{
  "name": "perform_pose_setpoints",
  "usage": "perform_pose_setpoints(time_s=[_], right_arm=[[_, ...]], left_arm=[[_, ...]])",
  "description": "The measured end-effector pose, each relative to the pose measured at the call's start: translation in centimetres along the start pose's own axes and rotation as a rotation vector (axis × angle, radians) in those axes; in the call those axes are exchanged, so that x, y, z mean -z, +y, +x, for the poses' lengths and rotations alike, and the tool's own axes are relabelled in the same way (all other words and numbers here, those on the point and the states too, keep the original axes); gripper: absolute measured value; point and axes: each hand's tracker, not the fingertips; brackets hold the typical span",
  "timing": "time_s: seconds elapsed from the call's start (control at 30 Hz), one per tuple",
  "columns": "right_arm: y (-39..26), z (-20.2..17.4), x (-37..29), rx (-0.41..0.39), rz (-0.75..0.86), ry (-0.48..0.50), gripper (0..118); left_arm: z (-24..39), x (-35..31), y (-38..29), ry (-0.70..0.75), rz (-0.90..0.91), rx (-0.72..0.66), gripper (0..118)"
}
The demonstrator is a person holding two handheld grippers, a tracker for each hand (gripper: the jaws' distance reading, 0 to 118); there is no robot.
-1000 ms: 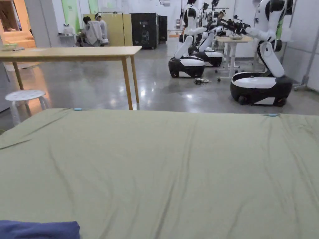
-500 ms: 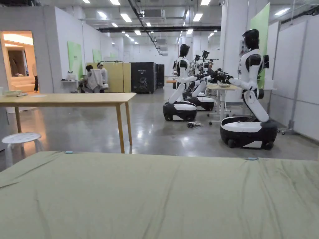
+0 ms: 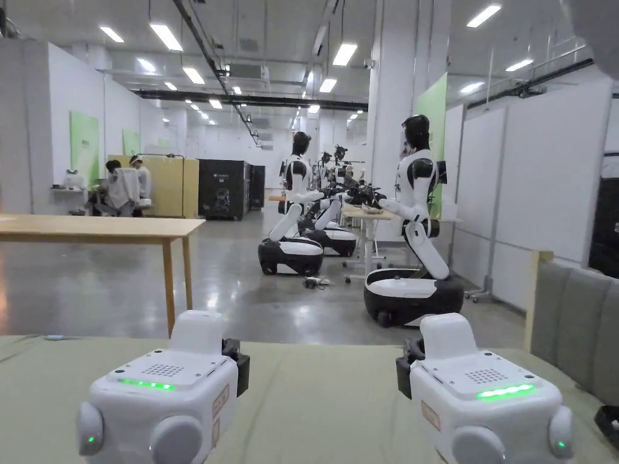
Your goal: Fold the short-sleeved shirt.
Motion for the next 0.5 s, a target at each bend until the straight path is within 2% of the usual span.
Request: perform_pose_setpoints(time_s=[0.13, 0.37, 0.5], right_arm=[[2.8, 1.7, 4.9, 0.033, 0.038, -0.025, 1], [2.9, 2.4, 9.8, 0.092, 0.044, -0.046, 1], [2.1, 1.6, 10.6, 0.086, 0.081, -0.033, 1]], left_arm=[[-0.3, 4.6, 2.5, 0.101, 0.05, 0.088, 0], [-2.4, 9.8, 2.2, 0.164, 0.043, 0.042, 0], [-3.5, 11.3, 1.0, 0.175, 0.024, -0.019, 0]])
